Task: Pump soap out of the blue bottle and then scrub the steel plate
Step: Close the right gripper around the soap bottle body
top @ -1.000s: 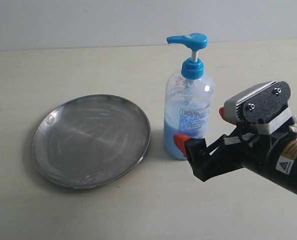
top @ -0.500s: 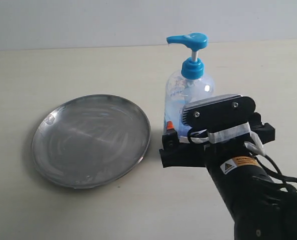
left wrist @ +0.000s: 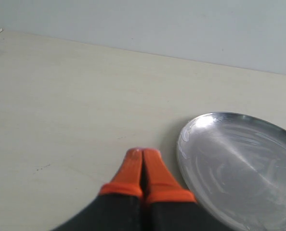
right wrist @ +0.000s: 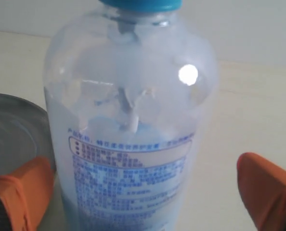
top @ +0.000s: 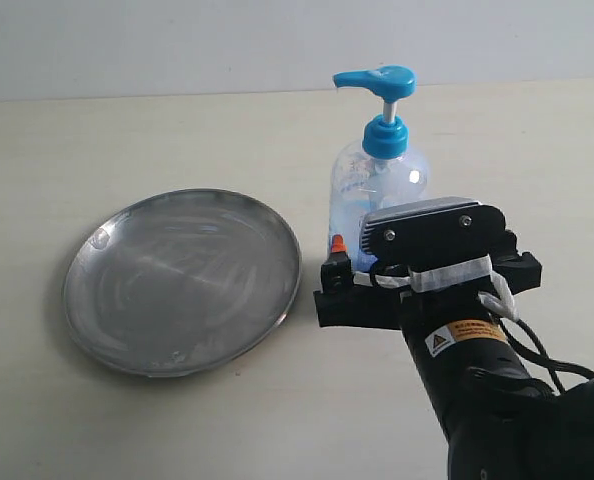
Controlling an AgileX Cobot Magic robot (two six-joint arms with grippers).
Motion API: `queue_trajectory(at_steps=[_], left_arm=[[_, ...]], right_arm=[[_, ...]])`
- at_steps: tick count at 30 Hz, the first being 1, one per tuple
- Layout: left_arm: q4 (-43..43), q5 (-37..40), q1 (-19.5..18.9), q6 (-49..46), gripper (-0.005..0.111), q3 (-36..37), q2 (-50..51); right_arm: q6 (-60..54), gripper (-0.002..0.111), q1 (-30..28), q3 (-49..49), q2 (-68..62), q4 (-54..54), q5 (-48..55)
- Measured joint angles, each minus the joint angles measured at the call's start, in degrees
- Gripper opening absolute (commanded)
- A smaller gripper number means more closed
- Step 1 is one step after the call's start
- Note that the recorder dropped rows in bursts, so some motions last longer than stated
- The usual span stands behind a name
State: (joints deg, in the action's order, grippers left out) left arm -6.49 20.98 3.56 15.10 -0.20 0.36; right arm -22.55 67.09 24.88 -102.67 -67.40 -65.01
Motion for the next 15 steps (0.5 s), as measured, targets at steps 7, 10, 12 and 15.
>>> queue_trajectory(at_steps=[7, 10, 12, 15], left_arm=[[0.00, 0.00, 0.00, 0.00, 0.000, 0.00, 0.00], [0.00, 0.00, 0.00, 0.00, 0.000, 0.00, 0.00], [0.00, 0.00, 0.00, 0.00, 0.000, 0.00, 0.00], [0.00, 0.00, 0.00, 0.00, 0.000, 0.00, 0.00]], right_arm=[[1.79, 0.105, 0.00, 0.00, 0.00, 0.11, -1.78], [1.87, 0.105, 0.00, 0.00, 0.00, 0.19, -2.00], [2.00, 0.105, 0.00, 0.00, 0.00, 0.19, -2.00], [2.00, 0.105, 0.00, 0.30, 0.00, 0.09, -2.00]])
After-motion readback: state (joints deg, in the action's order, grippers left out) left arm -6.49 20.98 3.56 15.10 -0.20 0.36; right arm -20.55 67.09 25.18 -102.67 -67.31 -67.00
